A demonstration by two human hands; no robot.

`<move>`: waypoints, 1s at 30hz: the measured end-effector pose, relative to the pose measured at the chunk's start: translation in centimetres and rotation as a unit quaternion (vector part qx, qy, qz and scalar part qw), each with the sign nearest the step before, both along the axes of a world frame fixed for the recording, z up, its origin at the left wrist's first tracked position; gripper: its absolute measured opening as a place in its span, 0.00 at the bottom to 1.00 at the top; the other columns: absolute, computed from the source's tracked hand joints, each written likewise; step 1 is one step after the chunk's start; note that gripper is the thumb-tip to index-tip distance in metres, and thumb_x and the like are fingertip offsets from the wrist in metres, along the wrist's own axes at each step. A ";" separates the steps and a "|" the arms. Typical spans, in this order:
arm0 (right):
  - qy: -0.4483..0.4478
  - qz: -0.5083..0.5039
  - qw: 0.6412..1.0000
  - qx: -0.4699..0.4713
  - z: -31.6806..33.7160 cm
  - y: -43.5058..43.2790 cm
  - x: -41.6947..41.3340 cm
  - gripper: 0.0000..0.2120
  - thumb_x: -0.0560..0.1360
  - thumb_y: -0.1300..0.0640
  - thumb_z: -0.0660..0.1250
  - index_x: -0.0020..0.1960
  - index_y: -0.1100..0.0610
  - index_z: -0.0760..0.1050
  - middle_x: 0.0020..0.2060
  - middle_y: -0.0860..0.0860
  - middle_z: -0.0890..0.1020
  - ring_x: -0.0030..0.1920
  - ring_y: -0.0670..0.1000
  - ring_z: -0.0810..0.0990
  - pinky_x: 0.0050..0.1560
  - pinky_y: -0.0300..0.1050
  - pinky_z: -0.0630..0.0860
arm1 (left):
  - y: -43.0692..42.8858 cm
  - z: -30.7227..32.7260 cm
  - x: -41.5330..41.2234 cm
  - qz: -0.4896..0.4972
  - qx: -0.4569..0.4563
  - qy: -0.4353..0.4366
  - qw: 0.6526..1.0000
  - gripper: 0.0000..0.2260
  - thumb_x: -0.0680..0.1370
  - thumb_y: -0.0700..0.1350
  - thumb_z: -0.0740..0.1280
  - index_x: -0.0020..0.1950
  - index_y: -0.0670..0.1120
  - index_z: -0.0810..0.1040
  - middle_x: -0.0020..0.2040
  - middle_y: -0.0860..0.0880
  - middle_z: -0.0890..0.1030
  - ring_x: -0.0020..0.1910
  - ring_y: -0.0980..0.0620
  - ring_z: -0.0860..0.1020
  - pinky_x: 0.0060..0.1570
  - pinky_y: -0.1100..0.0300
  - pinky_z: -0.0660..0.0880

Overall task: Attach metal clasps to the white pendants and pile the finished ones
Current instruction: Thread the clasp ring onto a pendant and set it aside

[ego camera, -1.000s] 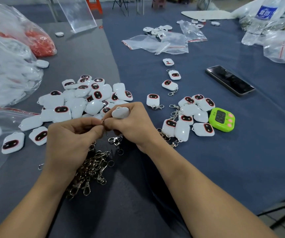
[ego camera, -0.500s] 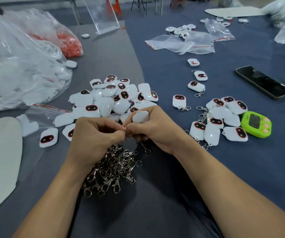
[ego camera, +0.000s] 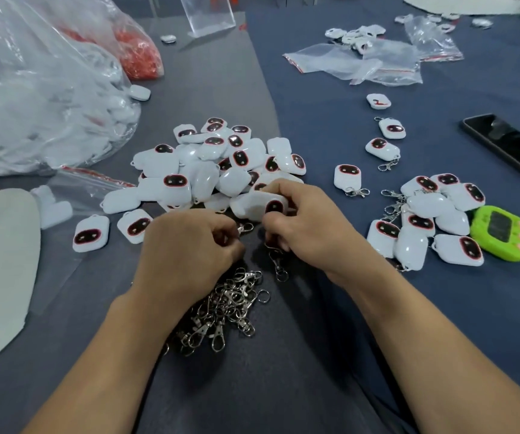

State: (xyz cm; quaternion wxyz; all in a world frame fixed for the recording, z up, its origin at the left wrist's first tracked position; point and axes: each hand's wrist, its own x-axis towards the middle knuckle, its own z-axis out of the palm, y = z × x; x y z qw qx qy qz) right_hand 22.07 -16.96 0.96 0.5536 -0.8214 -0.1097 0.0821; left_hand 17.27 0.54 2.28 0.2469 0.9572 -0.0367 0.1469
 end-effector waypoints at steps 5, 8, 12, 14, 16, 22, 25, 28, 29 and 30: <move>-0.042 -0.013 0.999 -0.032 0.0 -0.4 -0.1 0.15 0.74 0.59 0.69 0.54 0.42 0.74 0.35 0.52 0.83 0.32 0.53 0.81 0.37 0.47 0.77 | 0.5 -0.3 0.6 -0.018 -0.045 0.027 0.998 0.03 0.67 0.51 0.78 0.39 0.56 0.87 0.29 0.56 0.79 0.32 0.56 0.76 0.38 0.59 0.72; -0.055 -0.001 0.998 -0.031 0.2 -0.2 -0.2 0.11 0.72 0.60 0.72 0.49 0.46 0.75 0.29 0.50 0.81 0.26 0.50 0.79 0.31 0.40 0.72 | 0.8 -0.5 0.6 -0.029 -0.069 0.044 0.996 0.07 0.65 0.55 0.73 0.41 0.58 0.87 0.31 0.57 0.81 0.33 0.58 0.77 0.37 0.60 0.72; -0.051 0.008 0.998 -0.024 0.3 0.1 -0.3 0.09 0.74 0.63 0.72 0.48 0.50 0.79 0.25 0.45 0.78 0.25 0.48 0.77 0.29 0.36 0.71 | 1.1 -0.7 0.7 -0.028 -0.092 0.065 0.993 0.08 0.64 0.55 0.70 0.40 0.59 0.86 0.32 0.57 0.82 0.34 0.57 0.78 0.38 0.61 0.72; -0.051 0.018 0.998 -0.025 0.5 0.1 -0.3 0.09 0.74 0.64 0.72 0.49 0.50 0.80 0.25 0.44 0.78 0.25 0.48 0.76 0.29 0.36 0.71 | 1.3 -0.7 0.8 -0.034 -0.085 0.070 0.993 0.06 0.64 0.55 0.71 0.39 0.59 0.86 0.31 0.57 0.82 0.32 0.58 0.77 0.36 0.63 0.69; -0.056 0.025 0.998 -0.028 0.6 0.0 -0.3 0.09 0.74 0.64 0.72 0.49 0.51 0.80 0.24 0.44 0.78 0.24 0.47 0.75 0.28 0.35 0.70 | 1.4 -0.8 0.8 -0.037 -0.089 0.076 0.992 0.04 0.66 0.52 0.75 0.39 0.60 0.86 0.29 0.60 0.80 0.30 0.61 0.76 0.34 0.69 0.66; -0.080 0.030 0.994 -0.072 1.0 0.1 -0.1 0.09 0.73 0.62 0.74 0.47 0.48 0.82 0.25 0.46 0.79 0.28 0.50 0.75 0.33 0.42 0.72 | 1.6 -0.7 0.9 -0.032 -0.102 0.096 0.990 0.05 0.67 0.50 0.78 0.39 0.61 0.86 0.27 0.65 0.78 0.27 0.64 0.75 0.29 0.75 0.66; -0.104 0.030 0.989 -0.102 1.3 0.3 -0.2 0.08 0.73 0.61 0.73 0.46 0.47 0.81 0.27 0.47 0.80 0.27 0.50 0.76 0.32 0.41 0.74 | 1.5 -0.7 0.9 -0.024 -0.109 0.103 0.988 0.09 0.67 0.49 0.78 0.34 0.64 0.83 0.28 0.66 0.78 0.29 0.65 0.77 0.29 0.76 0.67; -0.123 0.032 0.984 -0.125 1.6 0.5 -0.4 0.08 0.73 0.61 0.73 0.45 0.47 0.82 0.24 0.45 0.77 0.24 0.45 0.72 0.28 0.32 0.69 | 1.4 -0.8 0.8 -0.014 -0.109 0.110 0.988 0.07 0.67 0.48 0.79 0.37 0.61 0.85 0.31 0.67 0.79 0.32 0.66 0.78 0.31 0.77 0.68; -0.126 0.035 0.983 -0.131 1.6 0.5 -0.4 0.08 0.73 0.61 0.72 0.44 0.47 0.82 0.23 0.46 0.77 0.23 0.45 0.72 0.28 0.33 0.69 | 1.4 -0.7 0.7 -0.013 -0.107 0.105 0.989 0.07 0.67 0.48 0.79 0.40 0.60 0.86 0.32 0.66 0.80 0.32 0.66 0.78 0.32 0.77 0.69; -0.122 0.039 0.983 -0.131 1.6 0.5 -0.3 0.08 0.73 0.61 0.72 0.44 0.48 0.81 0.23 0.48 0.77 0.23 0.47 0.72 0.28 0.35 0.70 | 1.3 -0.7 0.5 -0.015 -0.105 0.099 0.989 0.08 0.67 0.48 0.79 0.41 0.60 0.86 0.31 0.63 0.80 0.33 0.65 0.78 0.32 0.76 0.69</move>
